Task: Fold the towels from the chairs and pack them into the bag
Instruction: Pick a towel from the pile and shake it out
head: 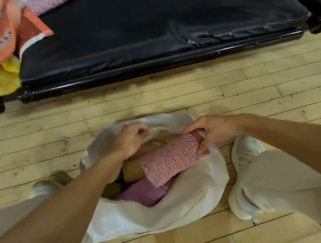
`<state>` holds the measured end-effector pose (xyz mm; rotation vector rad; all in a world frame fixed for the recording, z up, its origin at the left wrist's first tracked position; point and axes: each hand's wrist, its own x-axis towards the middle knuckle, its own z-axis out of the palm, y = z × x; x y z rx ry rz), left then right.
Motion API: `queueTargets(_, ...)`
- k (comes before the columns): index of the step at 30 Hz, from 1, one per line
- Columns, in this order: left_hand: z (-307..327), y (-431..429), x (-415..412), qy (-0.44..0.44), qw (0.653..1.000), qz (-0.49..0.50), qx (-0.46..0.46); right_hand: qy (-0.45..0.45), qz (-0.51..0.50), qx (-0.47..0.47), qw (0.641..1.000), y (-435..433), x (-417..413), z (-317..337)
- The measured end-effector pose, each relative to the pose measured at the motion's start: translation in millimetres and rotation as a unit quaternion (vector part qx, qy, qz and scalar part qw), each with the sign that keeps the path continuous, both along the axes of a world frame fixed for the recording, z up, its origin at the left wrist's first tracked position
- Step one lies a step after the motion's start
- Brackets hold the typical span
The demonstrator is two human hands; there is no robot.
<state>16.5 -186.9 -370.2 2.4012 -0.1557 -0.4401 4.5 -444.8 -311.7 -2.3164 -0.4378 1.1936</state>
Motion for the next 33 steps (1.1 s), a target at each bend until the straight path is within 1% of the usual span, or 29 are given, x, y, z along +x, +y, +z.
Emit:
queueTargets(1,9,-4,6,-0.007,0.999,0.012,-0.036,-0.012,0.022,0.004,1.000,15,-4,-1)
queueTargets(3,26,-12,16,-0.024,0.996,0.004,-0.085,-0.024,0.064,0.014,0.998,43,-12,-10)
queueTargets(5,37,-17,20,-0.046,0.996,-0.031,-0.073,0.007,0.072,0.000,0.997,59,-14,-26)
queueTargets(6,40,-17,21,-0.059,0.995,-0.038,-0.066,0.024,0.077,-0.020,0.997,62,-15,-34)
queueTargets(8,44,-16,22,-0.086,0.994,-0.041,-0.057,0.024,0.103,-0.078,0.991,61,-19,-47)
queueTargets(10,45,-13,20,-0.076,0.994,-0.048,-0.059,-0.004,0.132,-0.118,0.984,56,-28,-55)
queueTargets(12,44,-13,19,-0.061,0.995,-0.056,-0.062,-0.025,0.162,-0.130,0.978,53,-35,-60)
queueTargets(14,45,-16,17,-0.059,0.995,-0.052,-0.059,-0.005,0.176,-0.136,0.975,50,-41,-59)
queueTargets(17,45,-19,13,-0.049,0.997,-0.047,-0.024,0.038,0.224,-0.164,0.960,49,-43,-52)
queueTargets(18,44,-18,12,-0.043,0.998,-0.044,-0.015,0.036,0.223,-0.166,0.960,48,-43,-52)
queueTargets(20,46,-16,9,-0.048,0.998,-0.039,-0.015,0.010,0.174,-0.137,0.975,45,-46,-49)
queueTargets(23,59,-13,13,-0.081,0.995,-0.054,-0.007,-0.081,0.094,-0.083,0.989,47,-47,-46)
queueTargets(25,70,-13,18,-0.098,0.992,-0.076,0.013,-0.148,0.029,-0.017,0.988,60,-46,-43)
queueTargets(27,79,-15,23,-0.114,0.991,-0.072,0.003,-0.204,-0.025,0.034,0.978,79,-42,-42)
queueTargets(28,81,-17,25,-0.123,0.990,-0.063,-0.010,-0.223,-0.035,0.034,0.974,88,-41,-44)
queueTargets(29,84,-19,27,-0.133,0.989,-0.055,-0.018,-0.229,-0.035,0.012,0.973,97,-40,-45)
queueTargets(32,96,-24,31,-0.141,0.988,-0.060,0.005,-0.266,-0.013,-0.126,0.956,113,-44,-41)
queueTargets(33,102,-24,32,-0.133,0.989,-0.068,0.012,-0.277,0.001,-0.152,0.949,114,-47,-36)
